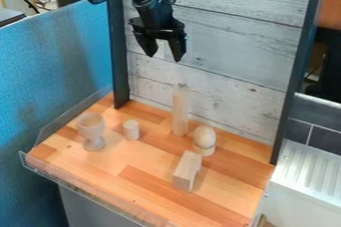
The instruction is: Move the egg from the right holder to the left holder
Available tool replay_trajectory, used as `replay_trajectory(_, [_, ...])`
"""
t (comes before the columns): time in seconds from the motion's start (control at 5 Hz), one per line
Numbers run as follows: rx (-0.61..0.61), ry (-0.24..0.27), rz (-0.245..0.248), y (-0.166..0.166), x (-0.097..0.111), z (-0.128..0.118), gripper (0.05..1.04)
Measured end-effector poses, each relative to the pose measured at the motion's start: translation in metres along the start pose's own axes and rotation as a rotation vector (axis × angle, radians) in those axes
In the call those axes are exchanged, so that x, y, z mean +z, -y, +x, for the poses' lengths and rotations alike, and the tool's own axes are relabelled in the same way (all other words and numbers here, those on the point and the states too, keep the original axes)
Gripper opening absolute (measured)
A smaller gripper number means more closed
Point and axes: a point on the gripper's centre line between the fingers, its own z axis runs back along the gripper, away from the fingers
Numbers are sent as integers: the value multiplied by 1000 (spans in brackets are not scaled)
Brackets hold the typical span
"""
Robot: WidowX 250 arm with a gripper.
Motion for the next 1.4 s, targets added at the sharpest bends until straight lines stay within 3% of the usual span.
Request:
replay_trajectory(0.4, [-43,-102,-62,14,-34,-37,1000])
replay_trajectory(0.8, [-122,-138,-40,30,-51,-51,999])
replay_trajectory(1.0, [-156,-139,4,42,-64,-49,1000])
replay_trajectory(1.4, [-153,-208,17,49,-98,-55,999])
